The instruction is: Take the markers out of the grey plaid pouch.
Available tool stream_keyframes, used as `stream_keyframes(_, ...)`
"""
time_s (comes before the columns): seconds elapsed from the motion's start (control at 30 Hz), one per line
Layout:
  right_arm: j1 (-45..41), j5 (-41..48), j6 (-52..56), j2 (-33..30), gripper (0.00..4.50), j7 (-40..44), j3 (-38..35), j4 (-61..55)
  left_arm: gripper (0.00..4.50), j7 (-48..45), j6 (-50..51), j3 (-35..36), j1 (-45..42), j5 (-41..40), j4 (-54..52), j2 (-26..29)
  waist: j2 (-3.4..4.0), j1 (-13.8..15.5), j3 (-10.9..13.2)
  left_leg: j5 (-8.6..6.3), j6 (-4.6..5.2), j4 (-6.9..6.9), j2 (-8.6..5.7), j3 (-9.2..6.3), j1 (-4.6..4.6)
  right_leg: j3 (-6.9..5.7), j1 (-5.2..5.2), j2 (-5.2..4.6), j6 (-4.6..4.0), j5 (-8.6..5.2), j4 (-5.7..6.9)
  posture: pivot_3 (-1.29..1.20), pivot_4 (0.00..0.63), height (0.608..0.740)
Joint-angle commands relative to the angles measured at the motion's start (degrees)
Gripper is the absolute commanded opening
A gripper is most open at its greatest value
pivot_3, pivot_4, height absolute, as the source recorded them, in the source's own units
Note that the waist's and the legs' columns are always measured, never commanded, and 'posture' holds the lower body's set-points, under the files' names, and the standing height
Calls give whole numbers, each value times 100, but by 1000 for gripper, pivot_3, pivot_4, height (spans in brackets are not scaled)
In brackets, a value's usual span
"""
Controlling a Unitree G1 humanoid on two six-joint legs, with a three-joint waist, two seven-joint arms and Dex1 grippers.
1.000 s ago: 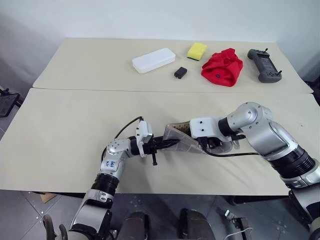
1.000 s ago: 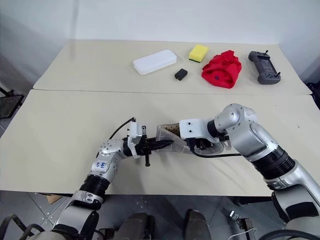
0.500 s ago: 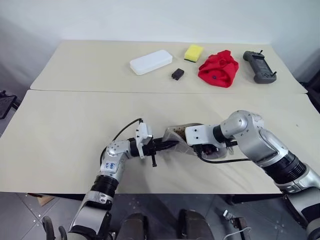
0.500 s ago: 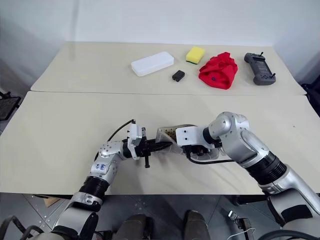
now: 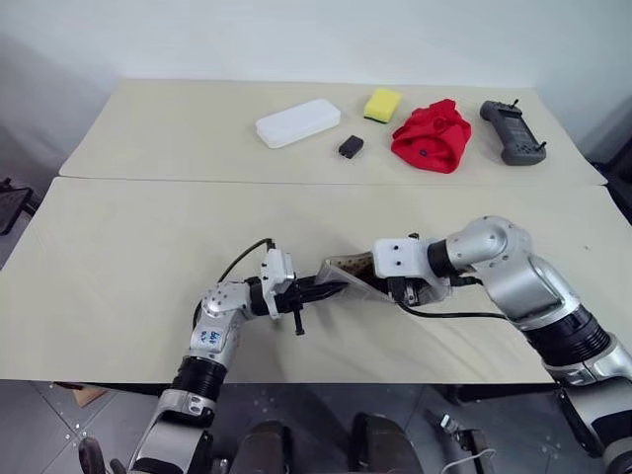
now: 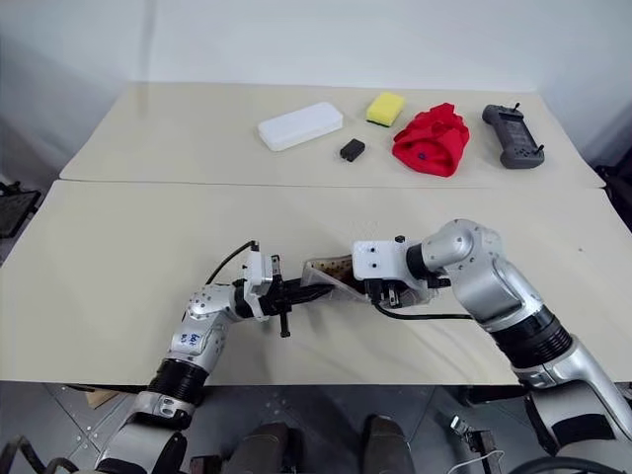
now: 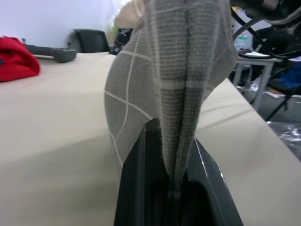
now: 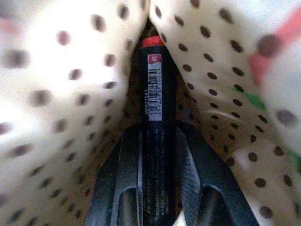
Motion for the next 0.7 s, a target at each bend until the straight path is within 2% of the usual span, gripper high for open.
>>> stream_keyframes(0.03,296,896,-1113,-134,589,366,-788,198,0,110,-255,32,128,49,-201,43,-1,17,1,0,0,0,-1,-1,-3,-2,0,-1,0,0,-2,0,150,740)
stream_keyframes(0.2,414,1168,-2189,-128,589,423,-1124,848,0,146,-286,17,185,20,-227,82,0,1,1,0,1,-1,-1,0,-4,-5,0,0,1,1,-5,0,150,740)
stream_keyframes(0.37,455,1458,-2675,-27,589,265,-1393,1438,0,184,-287,-3,198,18,-246,93,0,-3,1,0,2,-1,0,1,-4,-5,0,0,1,1,-5,0,150,740)
stream_keyframes(0.4,482,1673,-2643,57,589,229,-1526,1483,0,199,-281,-2,198,15,-250,92,0,-3,2,0,2,-1,0,1,-4,-6,0,0,1,1,-4,0,150,740)
stream_keyframes(0.53,705,3145,-1019,262,589,101,-2078,748,0,230,-249,-8,210,-5,-285,105,2,13,3,0,2,0,2,-6,-6,-10,1,0,1,1,-5,0,150,740)
stream_keyframes(0.6,770,3376,-796,229,589,150,-2155,476,0,242,-208,-4,209,-29,-299,112,3,13,3,0,2,0,2,-8,-8,-10,1,-1,1,1,-5,0,150,740)
stream_keyframes(0.7,885,3283,-1070,134,589,413,-2091,216,0,249,-117,5,199,-72,-308,110,3,14,3,0,2,0,2,-9,-7,-10,1,0,1,1,-6,0,150,740)
